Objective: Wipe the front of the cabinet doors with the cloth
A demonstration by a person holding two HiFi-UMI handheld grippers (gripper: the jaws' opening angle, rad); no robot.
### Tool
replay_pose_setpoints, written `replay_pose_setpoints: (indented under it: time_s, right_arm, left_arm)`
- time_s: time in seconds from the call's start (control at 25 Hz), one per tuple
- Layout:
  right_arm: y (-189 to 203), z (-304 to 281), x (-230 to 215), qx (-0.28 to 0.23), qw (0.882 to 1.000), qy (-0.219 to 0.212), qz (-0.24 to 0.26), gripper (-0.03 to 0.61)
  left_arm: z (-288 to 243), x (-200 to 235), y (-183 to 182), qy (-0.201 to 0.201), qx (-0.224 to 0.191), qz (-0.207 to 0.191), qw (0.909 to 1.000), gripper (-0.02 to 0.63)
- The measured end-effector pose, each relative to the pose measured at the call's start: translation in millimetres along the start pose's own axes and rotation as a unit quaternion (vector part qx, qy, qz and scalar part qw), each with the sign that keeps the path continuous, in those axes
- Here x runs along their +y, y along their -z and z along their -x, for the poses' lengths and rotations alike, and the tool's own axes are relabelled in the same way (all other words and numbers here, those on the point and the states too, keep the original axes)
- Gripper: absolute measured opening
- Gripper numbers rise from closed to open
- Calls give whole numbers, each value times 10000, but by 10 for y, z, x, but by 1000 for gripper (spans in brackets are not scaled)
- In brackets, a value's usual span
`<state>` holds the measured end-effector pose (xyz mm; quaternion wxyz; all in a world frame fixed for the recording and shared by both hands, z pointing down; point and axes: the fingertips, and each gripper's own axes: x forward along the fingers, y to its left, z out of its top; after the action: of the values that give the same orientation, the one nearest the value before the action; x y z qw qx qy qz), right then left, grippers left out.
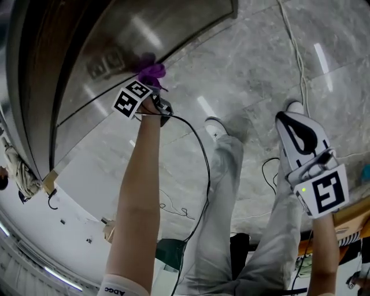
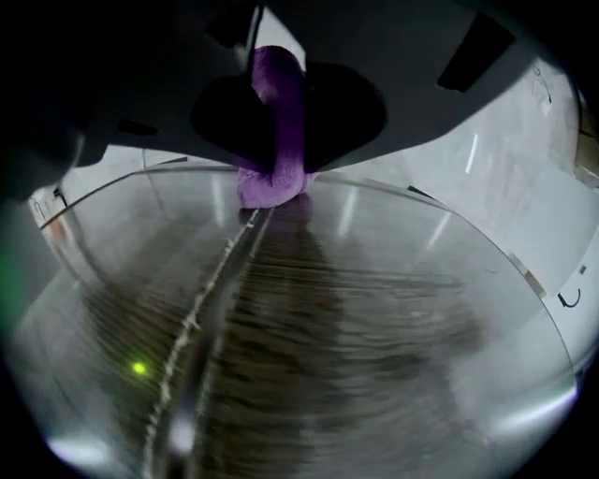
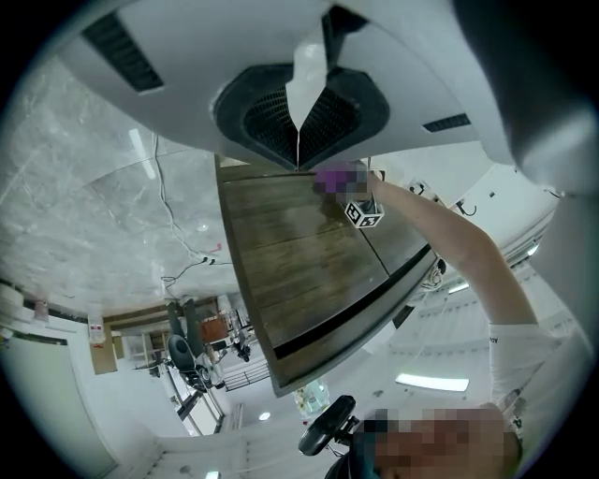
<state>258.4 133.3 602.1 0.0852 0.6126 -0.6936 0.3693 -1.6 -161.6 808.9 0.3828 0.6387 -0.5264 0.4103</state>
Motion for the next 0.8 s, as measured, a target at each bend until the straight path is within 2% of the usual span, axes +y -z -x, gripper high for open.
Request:
replay_pose_setpoints:
  time_s: [0.08, 0.2, 0.32, 0.4, 0.52, 0.6, 0.68, 0.8]
  right_arm:
    - [-2, -65, 185, 34, 9999, -98, 66, 26]
    - [-68, -196, 478, 38, 9992, -337, 218, 26]
    - [-206, -326, 818, -15, 9972, -657, 351, 26]
    - [-311, -388, 1066, -10, 9949, -895, 461, 26]
    - [-461, -398, 1410, 61, 9886, -1300, 760, 26]
    - [-534, -345, 1582, 177, 9827, -1532, 1022, 26]
    - [-606, -262, 1659, 336, 9757, -1713, 1323, 26]
    - [-660, -108, 1688, 616, 9671, -1824, 1660, 27]
  left_arm:
    - [83, 114, -9, 87, -22, 83, 9999, 87]
    - [265, 281, 26, 206, -121, 465, 9986, 87]
    - [527, 337, 104, 558, -214, 626, 9962, 87]
    - [761, 295, 137, 920, -292, 442, 9943, 87]
    - [1231, 194, 193, 1387, -525, -180, 9888, 87]
    - [1600, 156, 219, 1537, -771, -565, 9835, 87]
    - [1979, 140, 219, 1596, -1121, -634, 9788, 87]
    - [2543, 202, 193, 1594, -1646, -400, 9726, 87]
